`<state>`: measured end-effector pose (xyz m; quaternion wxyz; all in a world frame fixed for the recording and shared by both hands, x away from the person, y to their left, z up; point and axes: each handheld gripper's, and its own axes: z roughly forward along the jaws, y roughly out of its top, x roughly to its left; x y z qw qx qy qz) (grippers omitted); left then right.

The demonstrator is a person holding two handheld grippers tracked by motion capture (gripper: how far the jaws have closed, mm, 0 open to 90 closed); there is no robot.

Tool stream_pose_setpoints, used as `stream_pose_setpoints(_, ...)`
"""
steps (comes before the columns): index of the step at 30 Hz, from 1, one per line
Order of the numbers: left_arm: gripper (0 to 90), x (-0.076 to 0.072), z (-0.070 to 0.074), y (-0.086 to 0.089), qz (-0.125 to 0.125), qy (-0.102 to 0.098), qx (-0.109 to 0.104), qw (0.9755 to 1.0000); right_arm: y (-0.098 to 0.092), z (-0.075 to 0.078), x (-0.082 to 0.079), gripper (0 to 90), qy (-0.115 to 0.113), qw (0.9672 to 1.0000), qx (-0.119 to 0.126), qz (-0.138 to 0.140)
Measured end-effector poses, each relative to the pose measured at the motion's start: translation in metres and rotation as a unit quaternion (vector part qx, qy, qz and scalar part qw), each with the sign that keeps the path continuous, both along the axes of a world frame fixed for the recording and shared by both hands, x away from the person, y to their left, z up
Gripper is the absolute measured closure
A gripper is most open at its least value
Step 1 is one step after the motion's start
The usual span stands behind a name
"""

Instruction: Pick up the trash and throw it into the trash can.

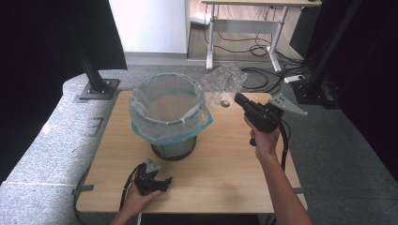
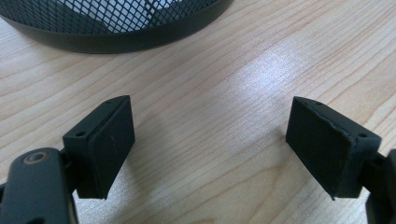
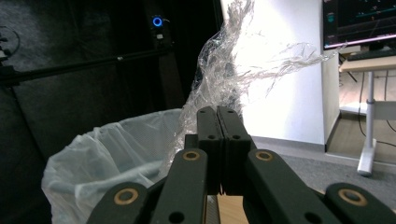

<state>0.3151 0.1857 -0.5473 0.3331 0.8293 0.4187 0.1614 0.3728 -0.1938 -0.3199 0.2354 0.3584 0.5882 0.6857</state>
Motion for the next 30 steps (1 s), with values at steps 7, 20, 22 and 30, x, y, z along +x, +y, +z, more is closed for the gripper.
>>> stream_pose_setpoints(7,15.3,0.000,0.000,0.000,0.000,0.000,0.000,1.0000,0.020,0.016,0.004,87.7,-0.008,0.9999,-0.006,0.014)
stream_pose_setpoints(20,15.3,0.000,0.000,0.000,0.001,0.000,-0.001,1.0000,0.071,0.013,0.021,87.7,0.017,0.9984,-0.026,0.048)
stream_pose_setpoints(22,15.3,0.000,0.000,0.000,0.001,0.000,-0.001,1.0000,0.080,0.010,0.024,87.6,0.022,0.9979,-0.030,0.054)
stream_pose_setpoints(30,15.4,0.000,0.000,0.000,0.000,0.000,0.000,1.0000,0.102,-0.004,0.041,64.5,0.047,0.9947,-0.074,0.054)
